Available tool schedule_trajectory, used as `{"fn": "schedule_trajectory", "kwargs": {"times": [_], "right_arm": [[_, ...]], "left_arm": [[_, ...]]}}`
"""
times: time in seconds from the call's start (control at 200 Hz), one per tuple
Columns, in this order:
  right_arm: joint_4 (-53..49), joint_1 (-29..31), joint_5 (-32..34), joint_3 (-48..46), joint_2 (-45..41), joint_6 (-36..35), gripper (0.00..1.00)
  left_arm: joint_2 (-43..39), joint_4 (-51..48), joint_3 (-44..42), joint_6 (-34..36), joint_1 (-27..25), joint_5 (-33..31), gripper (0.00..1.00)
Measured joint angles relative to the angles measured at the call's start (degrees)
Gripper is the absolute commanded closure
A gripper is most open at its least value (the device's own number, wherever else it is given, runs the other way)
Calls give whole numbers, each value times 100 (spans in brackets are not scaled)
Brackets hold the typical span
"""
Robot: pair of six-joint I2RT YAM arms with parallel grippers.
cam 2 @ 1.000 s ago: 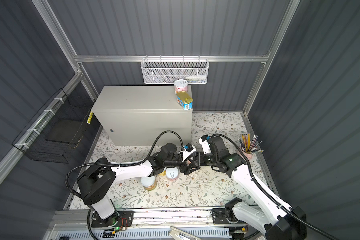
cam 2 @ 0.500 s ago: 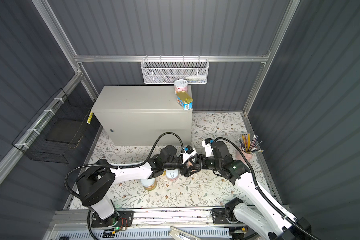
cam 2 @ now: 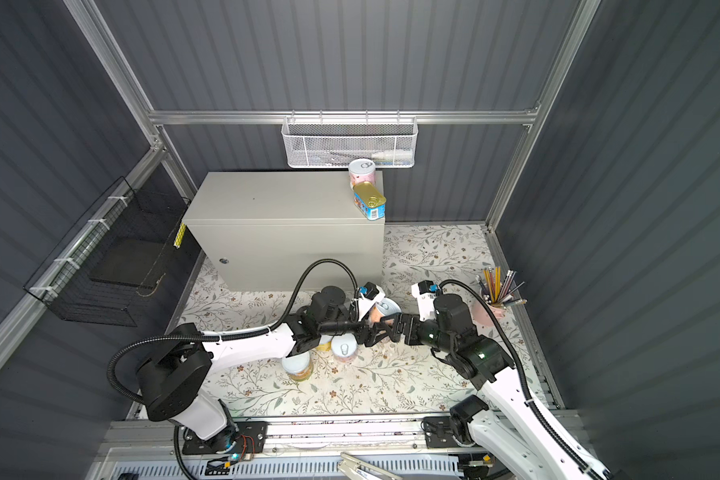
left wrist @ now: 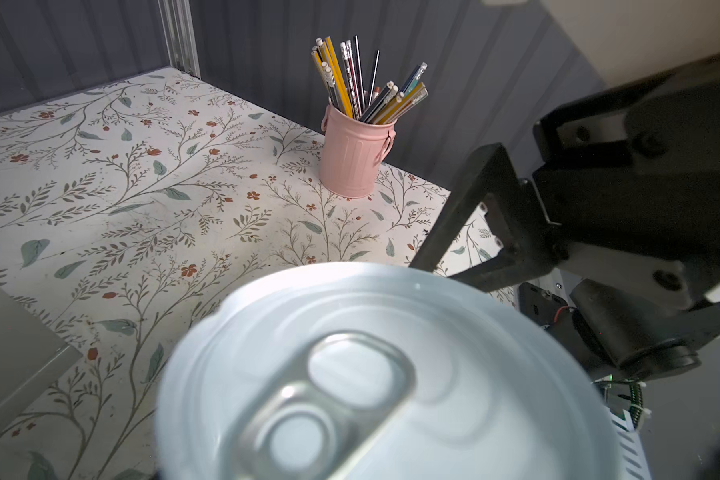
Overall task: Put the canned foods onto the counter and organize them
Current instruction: 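Open the right gripper and withdraw it while the left gripper lifts the can, then carry the orange-print can with the left gripper onto the cabinet top beside the pink can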
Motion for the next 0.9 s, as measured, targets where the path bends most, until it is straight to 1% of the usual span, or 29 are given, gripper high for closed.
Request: {"fn": "schedule_trajectory", "kwargs": {"times": [0.09, 0.45, 0.63, 0.901], "right_arm": [[33, 0, 151, -153, -186, 63, 1], [81, 4, 590, -636, -822, 170, 1], [98, 4, 748, -850, -1128, 184, 1], [240, 4, 719, -1252, -1176, 181, 1]], "left_arm": [[-120, -186, 0, 0, 2, -125, 39], [-850, -1071, 96, -7, 2, -654, 40], [-1080, -1685, 492, -94, 2, -831, 41], [-1244, -2315, 1252, -219, 2, -977, 40]]}}
